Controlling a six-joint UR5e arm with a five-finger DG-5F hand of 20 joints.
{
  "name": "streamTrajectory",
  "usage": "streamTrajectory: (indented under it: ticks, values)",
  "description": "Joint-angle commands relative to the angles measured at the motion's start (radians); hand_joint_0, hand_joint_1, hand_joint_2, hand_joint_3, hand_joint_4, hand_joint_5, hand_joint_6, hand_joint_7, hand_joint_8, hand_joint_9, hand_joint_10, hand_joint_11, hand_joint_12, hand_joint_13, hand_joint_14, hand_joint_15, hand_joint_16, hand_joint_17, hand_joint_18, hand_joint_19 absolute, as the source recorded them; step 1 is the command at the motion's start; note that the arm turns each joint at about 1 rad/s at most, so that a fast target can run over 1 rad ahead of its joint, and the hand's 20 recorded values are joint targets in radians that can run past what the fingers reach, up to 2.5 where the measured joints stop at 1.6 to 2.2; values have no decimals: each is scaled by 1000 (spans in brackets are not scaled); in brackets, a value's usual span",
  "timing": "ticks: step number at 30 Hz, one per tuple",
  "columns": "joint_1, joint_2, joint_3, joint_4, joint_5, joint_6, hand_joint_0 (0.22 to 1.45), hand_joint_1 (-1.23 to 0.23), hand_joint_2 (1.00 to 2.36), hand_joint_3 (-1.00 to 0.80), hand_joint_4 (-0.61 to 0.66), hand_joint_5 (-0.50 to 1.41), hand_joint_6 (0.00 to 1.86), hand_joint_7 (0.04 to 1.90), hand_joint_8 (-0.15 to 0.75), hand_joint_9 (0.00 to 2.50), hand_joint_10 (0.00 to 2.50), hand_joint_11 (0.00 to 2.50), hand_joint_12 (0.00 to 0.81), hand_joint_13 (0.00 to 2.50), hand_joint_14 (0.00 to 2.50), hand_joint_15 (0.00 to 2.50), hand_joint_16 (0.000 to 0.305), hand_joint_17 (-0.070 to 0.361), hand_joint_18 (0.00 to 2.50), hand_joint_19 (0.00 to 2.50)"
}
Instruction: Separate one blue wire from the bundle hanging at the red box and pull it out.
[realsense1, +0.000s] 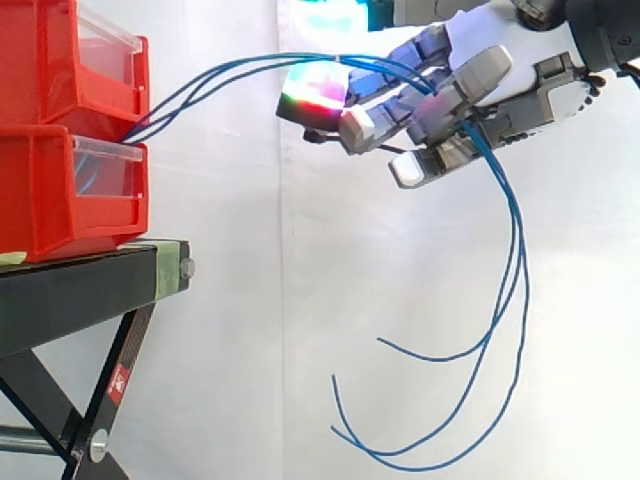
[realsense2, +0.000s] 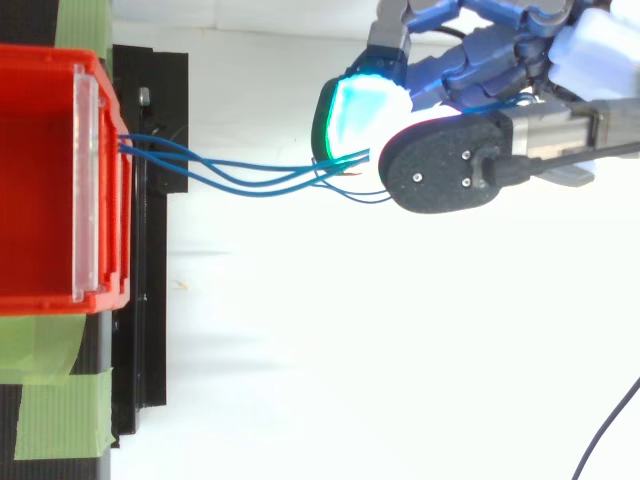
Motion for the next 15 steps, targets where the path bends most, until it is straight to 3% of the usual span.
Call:
streamTrajectory:
  ticks: [1,8,15]
  values:
    - [1,1,-1,-2,0,-6,494,-663,1000,-500,204,-249,828,1030,321,754,8,1513,323,1145,2500,368,60,134,818,905]
    - [-1,1,-1,-54,-5,-19,487,-681,1000,-500,214,-250,828,1027,329,752,8,1504,326,1146,2500,359,60,135,824,911]
    - [1,1,1,-62,-6,-12,505,-694,1000,-500,205,-249,828,1021,319,753,9,1514,315,1135,2500,377,59,132,815,917]
